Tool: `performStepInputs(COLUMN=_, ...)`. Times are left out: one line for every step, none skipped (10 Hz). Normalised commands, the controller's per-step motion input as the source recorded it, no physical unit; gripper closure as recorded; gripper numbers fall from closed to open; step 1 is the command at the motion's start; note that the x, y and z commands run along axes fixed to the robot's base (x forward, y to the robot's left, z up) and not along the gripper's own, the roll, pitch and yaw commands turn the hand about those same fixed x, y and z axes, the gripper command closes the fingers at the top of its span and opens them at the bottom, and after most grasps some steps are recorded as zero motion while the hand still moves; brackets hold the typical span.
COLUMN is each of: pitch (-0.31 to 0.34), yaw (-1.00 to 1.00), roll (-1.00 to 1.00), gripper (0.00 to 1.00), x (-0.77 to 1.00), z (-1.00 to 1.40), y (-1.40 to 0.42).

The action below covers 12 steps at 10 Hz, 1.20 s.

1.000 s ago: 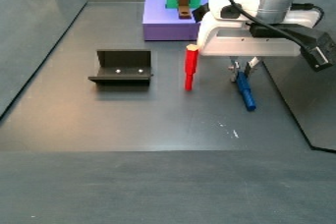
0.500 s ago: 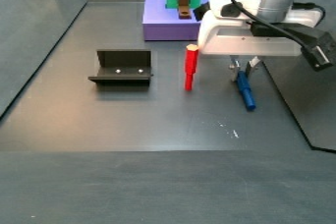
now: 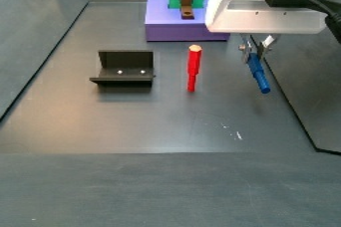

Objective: Pick up the blue object. Move up. Place the blue object on the fixture. Regrasp the blue object. Move to above the board. Insert the blue object.
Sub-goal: Place the blue object on the fixture.

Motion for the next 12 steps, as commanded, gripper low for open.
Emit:
performStepInputs(pitch=0.0, yaw=-0.06, roll=-0.73, gripper=1.0, x=0.12, z=0.91, y=0.0)
performStepInputs(pitch=-0.057, yaw=-0.03, roll=-0.71, gripper=1.0, x=0.19, z=0.93, y=0.03)
performStepInputs(pitch=-0.123, yaw=-0.04, roll=-0.71, gripper=1.0, x=0.28, z=0.91, y=0.05)
performStepInputs(pitch=-0.134, yaw=-0.12, roll=-0.74, gripper=1.0, x=0.39, z=0.87, y=0.05)
performStepInputs(pitch=-0.1, yaw=-0.25, roll=-0.8, gripper=1.0, x=0.54, z=0.8, y=0.06)
performStepInputs(pitch=-0.026, yaw=-0.4, roll=-0.87, gripper=1.0, x=0.76, z=0.72, y=0.11)
performStepInputs(pitch=0.0, yaw=-0.37, roll=-0.84, gripper=1.0, x=0.83, z=0.71, y=0.07)
performStepInputs(pitch=0.0, yaw=-0.33, roll=-0.81, gripper=1.0, x=0.88, z=0.69, y=0.05)
performStepInputs(pitch=0.051, yaw=-0.29, roll=-0.74, gripper=1.0, x=0.93, z=0.59, y=0.01)
performStepInputs(pitch=0.086, yaw=-0.25, roll=-0.71, gripper=1.0, x=0.97, z=0.45, y=0.0)
performStepInputs(pitch=0.069, yaw=-0.22, roll=-0.74, gripper=1.0, x=0.98, z=0.34, y=0.0)
performStepInputs(pitch=0.049, yaw=-0.2, roll=-0.74, gripper=1.0, x=0.99, z=0.31, y=0.0)
